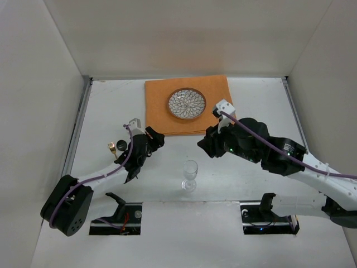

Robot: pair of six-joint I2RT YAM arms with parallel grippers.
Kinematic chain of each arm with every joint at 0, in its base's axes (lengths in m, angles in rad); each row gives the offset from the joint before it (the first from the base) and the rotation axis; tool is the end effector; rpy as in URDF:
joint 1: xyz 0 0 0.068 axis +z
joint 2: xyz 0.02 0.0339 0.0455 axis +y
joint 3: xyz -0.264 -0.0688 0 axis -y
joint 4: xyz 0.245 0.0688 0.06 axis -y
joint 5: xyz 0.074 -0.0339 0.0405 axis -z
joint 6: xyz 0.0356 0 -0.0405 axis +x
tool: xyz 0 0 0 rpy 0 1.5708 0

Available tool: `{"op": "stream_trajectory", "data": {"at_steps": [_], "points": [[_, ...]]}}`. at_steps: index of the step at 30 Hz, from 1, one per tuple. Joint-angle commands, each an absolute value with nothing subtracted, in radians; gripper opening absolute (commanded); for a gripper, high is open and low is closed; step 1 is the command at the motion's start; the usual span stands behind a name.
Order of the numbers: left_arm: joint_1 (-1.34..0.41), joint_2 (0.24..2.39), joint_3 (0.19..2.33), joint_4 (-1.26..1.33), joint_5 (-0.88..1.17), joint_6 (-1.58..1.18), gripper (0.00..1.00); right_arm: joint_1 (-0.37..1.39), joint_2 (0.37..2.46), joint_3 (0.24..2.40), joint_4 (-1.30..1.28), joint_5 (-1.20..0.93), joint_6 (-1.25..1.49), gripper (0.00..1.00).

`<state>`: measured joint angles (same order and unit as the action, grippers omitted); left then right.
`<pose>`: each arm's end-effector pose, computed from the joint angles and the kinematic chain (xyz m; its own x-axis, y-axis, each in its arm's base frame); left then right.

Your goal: Set the dinner table for one person

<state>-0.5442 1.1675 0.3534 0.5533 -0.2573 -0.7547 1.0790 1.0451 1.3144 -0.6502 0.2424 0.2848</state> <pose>0.2040 -0.1129 0.1914 -0.3596 -0.5568 -0.7488 0.0604 0.7869 -0.6141 0.1060 0.1798 0.4245 -0.3793 -0.1305 -0.9160 -0.6709 0.7205 0.1752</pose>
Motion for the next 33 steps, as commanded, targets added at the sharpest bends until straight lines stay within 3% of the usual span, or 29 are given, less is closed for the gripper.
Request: {"op": "stream_trajectory", "data": {"at_steps": [1,4,12,33], "points": [[-0.555,1.143,0.351,0.615,-0.258,-0.730,0.55,1.125,1.098,1.423,-0.866,0.284,0.239,0.44],[-0.547,1.138,0.348,0.614,-0.255,-0.732,0.56,1.185,1.167,1.497,-0.957,0.284,0.218,0.48],[-0.542,1.127,0.339,0.617,-0.264,-0.729,0.58,1.217,1.249,1.523,-1.060,0.275,0.187,0.46],[-0.547,1.143,0.344,0.618,-0.259,-0.735,0.60,1.176,1.347,1.433,-0.980,0.219,0.144,0.43]]}}
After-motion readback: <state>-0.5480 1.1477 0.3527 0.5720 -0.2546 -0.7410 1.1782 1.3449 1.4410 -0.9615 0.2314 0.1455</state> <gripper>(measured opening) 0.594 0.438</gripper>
